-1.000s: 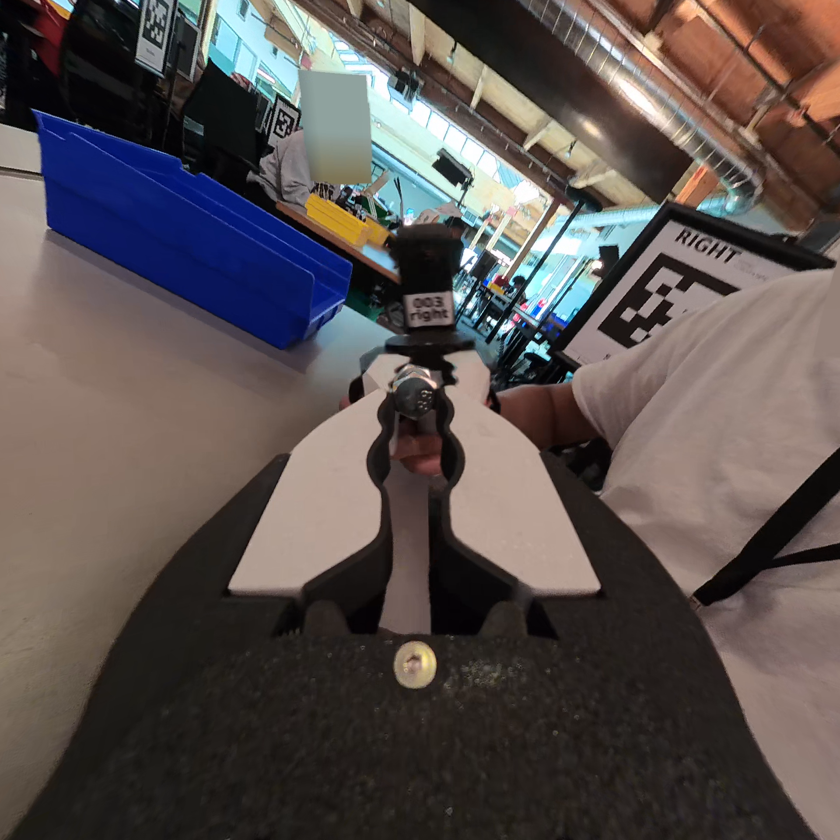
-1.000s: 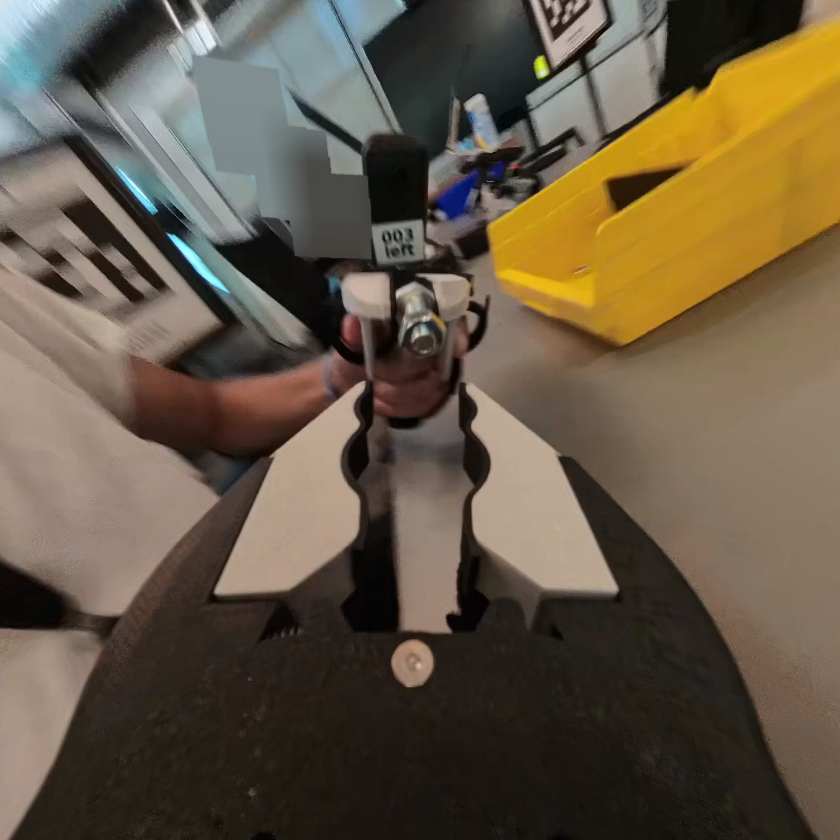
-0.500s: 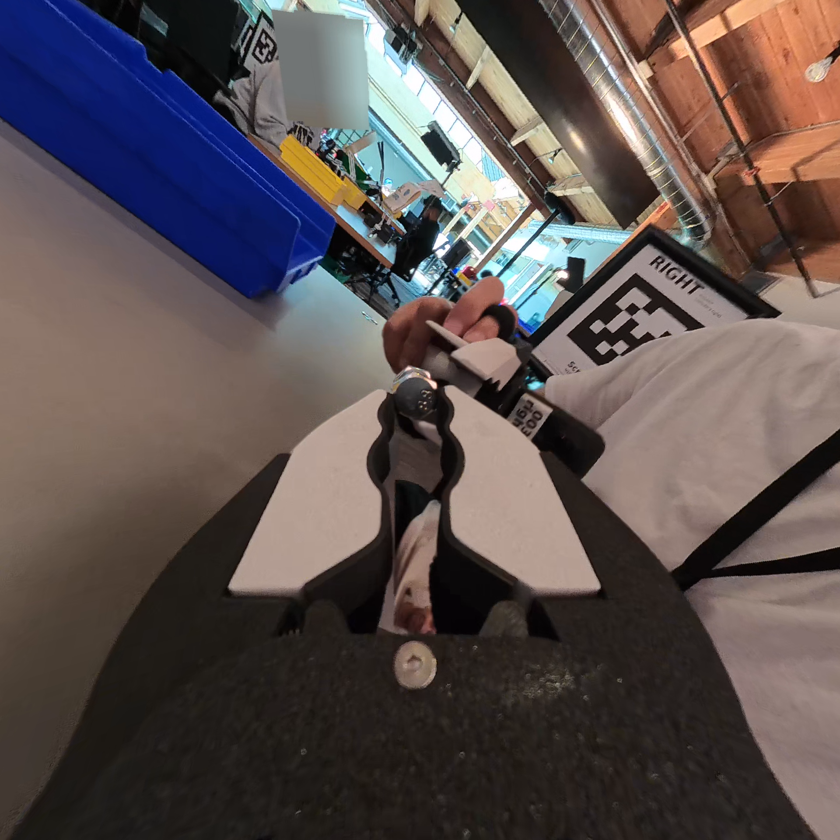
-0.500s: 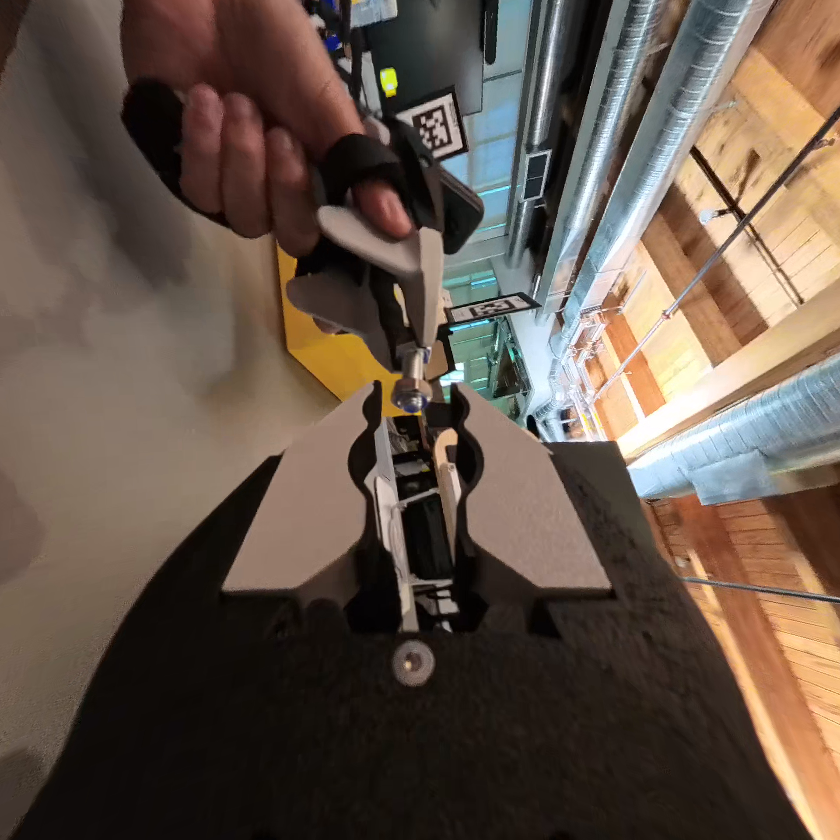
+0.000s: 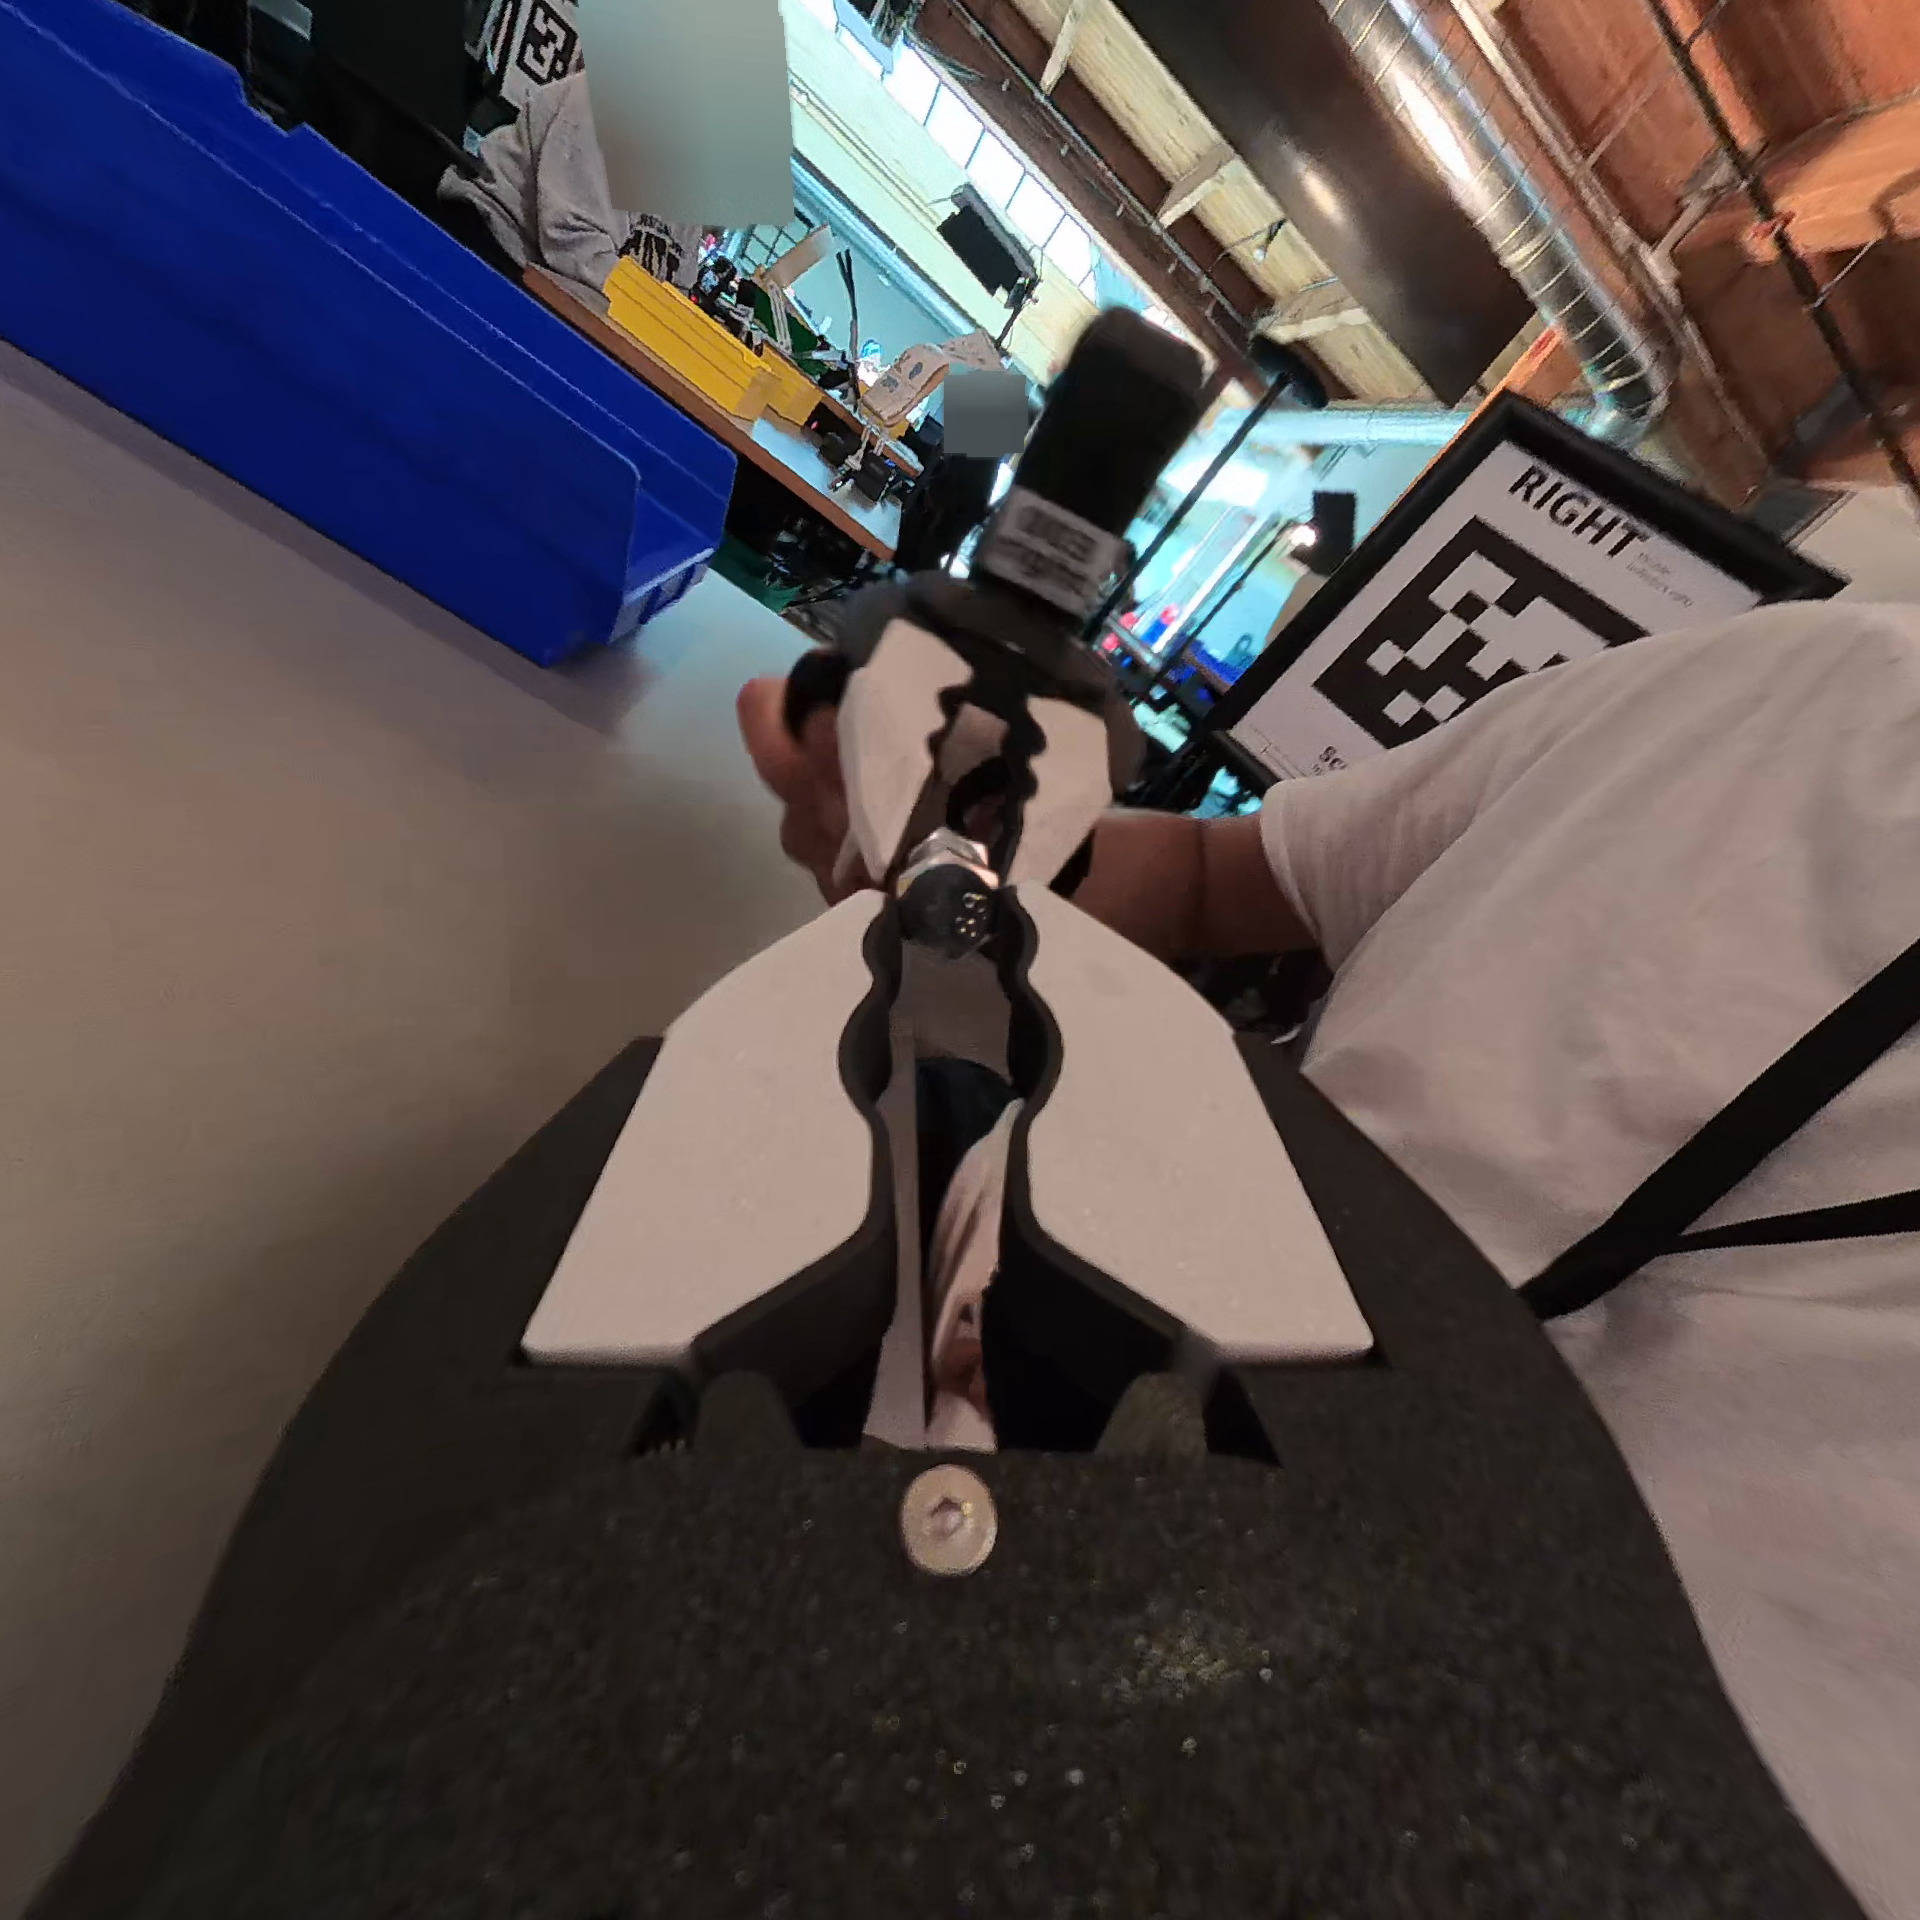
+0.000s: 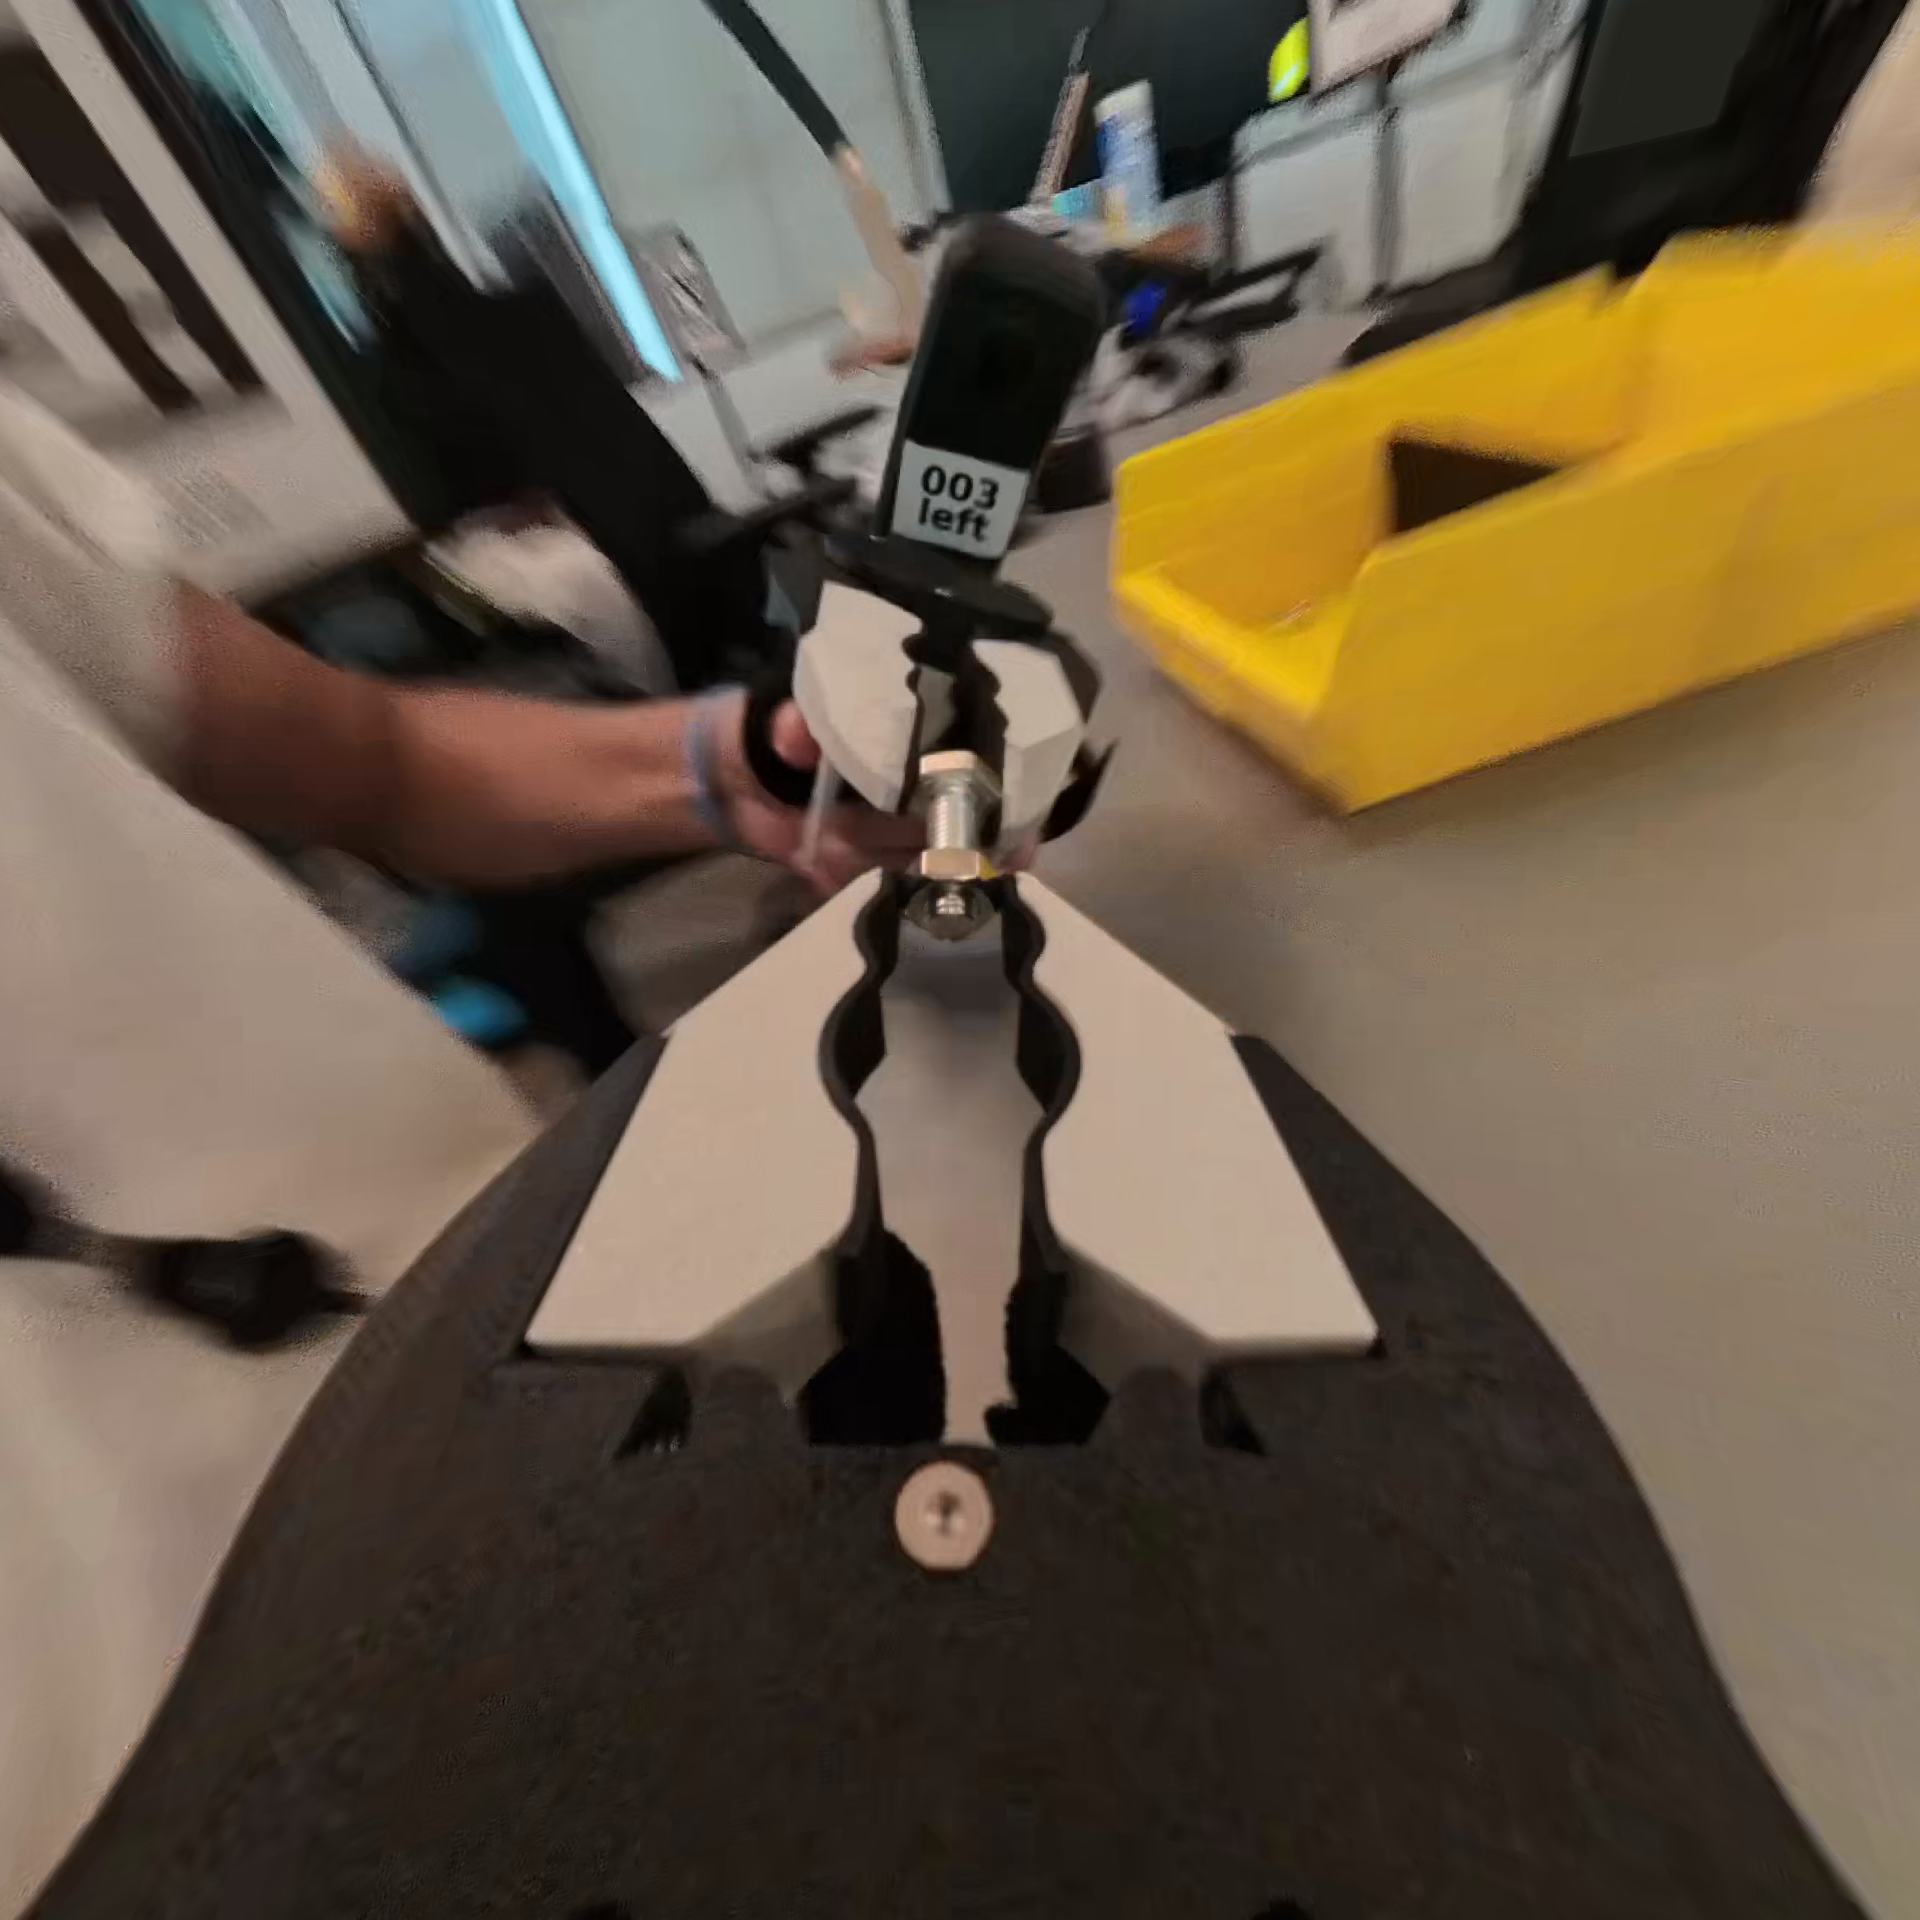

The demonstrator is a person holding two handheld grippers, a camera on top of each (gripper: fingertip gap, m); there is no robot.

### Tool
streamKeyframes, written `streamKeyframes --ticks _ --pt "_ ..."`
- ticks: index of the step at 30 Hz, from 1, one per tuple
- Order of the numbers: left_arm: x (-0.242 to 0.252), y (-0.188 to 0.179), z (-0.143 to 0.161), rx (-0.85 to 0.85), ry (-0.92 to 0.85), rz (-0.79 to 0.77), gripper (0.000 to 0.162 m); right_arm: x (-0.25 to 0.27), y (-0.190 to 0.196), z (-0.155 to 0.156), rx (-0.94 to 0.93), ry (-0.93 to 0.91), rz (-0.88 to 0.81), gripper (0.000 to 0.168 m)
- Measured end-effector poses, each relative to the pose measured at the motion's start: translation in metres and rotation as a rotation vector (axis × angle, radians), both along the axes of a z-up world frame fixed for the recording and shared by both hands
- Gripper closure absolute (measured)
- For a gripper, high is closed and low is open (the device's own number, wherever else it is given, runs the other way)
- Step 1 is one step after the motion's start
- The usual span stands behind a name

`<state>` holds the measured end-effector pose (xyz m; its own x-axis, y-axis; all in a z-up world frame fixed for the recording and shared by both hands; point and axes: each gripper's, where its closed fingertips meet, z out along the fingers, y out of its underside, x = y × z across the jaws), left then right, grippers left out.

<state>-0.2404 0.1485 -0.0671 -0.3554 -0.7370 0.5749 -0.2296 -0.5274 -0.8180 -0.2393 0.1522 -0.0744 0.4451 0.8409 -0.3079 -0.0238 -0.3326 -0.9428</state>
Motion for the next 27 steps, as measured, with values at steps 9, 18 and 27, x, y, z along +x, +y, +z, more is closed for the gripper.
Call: streamKeyframes --ticks 9,18,27 --pt "0.000 0.003 0.004 0.069 -0.025 0.046 0.145 0.000 0.000 0.002 -0.639 0.519 0.186 0.136" --pt "-0.004 0.020 0.014 -0.219 -0.086 0.076 0.145 0.022 0.019 0.000 0.671 -0.630 -0.379 0.121" --pt "0.002 0.008 0.011 -0.315 -0.067 0.002 0.145 0.006 0.001 0.017 1.358 -1.064 -0.448 0.134"
